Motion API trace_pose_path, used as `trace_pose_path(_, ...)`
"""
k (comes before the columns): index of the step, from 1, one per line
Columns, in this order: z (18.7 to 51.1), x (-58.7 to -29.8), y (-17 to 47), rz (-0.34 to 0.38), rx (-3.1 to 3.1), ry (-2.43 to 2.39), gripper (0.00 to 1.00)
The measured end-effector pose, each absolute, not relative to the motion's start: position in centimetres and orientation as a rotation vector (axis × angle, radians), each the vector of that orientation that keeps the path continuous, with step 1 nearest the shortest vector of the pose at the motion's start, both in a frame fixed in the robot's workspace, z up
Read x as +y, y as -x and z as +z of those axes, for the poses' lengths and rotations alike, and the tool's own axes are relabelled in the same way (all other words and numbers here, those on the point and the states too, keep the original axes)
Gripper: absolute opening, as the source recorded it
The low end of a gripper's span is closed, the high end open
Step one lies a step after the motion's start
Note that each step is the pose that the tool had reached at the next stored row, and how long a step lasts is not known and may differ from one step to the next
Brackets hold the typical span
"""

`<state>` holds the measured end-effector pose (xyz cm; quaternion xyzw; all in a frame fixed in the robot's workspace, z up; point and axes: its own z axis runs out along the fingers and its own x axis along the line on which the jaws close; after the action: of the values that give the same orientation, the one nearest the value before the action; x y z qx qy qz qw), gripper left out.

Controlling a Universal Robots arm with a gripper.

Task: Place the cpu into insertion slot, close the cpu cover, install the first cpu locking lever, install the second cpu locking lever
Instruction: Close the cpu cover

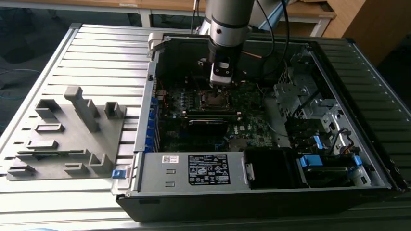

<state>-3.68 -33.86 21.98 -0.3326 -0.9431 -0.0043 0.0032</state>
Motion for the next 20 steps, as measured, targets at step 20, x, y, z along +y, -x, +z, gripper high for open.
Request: trace_pose_path(20,21.39,-33.87,3.68,-0.011,-3.095,0.491,0.11)
